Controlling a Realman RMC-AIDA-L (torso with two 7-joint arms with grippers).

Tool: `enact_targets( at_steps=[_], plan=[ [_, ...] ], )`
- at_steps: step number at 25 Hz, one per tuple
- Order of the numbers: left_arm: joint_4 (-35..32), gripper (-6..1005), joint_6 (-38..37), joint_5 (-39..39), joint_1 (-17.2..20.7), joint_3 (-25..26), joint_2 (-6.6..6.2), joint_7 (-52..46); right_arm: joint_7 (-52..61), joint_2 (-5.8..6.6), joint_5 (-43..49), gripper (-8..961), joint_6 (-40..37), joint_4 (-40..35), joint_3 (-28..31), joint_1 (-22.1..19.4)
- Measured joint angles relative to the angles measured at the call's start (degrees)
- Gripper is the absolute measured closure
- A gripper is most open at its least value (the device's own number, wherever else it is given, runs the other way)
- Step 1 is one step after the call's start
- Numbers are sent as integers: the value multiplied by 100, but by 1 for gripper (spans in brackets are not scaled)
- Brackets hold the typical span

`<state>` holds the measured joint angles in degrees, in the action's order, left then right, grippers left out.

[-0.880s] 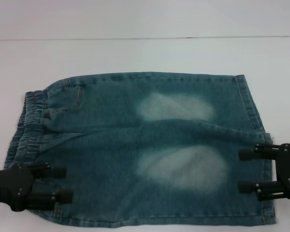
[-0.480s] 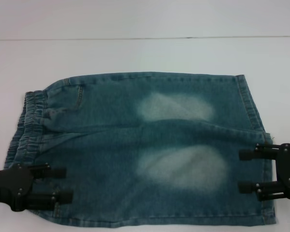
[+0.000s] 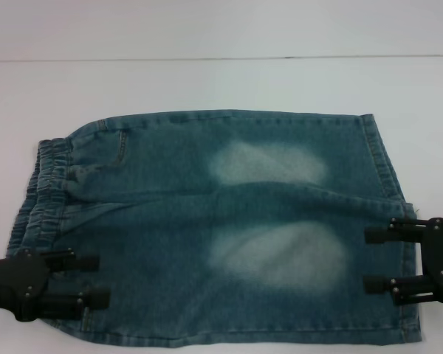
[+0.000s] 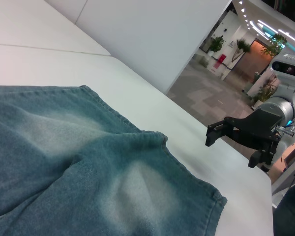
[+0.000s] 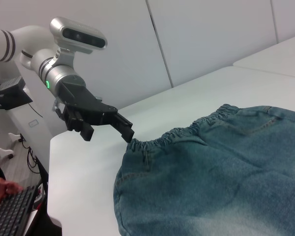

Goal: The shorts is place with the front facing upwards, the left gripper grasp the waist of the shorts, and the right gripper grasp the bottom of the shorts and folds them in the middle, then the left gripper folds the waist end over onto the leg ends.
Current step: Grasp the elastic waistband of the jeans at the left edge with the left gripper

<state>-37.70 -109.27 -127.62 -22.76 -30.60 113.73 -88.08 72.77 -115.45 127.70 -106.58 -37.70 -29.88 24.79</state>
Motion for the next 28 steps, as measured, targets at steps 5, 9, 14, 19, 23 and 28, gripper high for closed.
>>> enact_targets(
  at_steps=[5, 9, 14, 19, 23, 28],
  plan=[
    [0, 127, 3, 0, 0, 2, 0, -2, 0, -3, 0, 68, -3, 0, 0, 9],
    [0, 127, 3, 0, 2, 2, 0, -3, 0, -4, 0, 68, -4, 0, -5, 9],
    [0, 127, 3, 0, 13, 1, 0, -5, 0, -4, 0, 69, 1, 0, -16, 8],
    [0, 128, 3, 0, 12, -13, 4, -7, 0, -4, 0, 71, 16, 0, -22, 9],
    [0, 128, 3, 0, -1, -21, 9, -7, 0, -4, 0, 70, 22, 0, -35, 14],
    [-11, 128, -23, 0, -7, 6, 3, -66, 0, -4, 0, 70, 24, 0, -21, 17]
  ],
)
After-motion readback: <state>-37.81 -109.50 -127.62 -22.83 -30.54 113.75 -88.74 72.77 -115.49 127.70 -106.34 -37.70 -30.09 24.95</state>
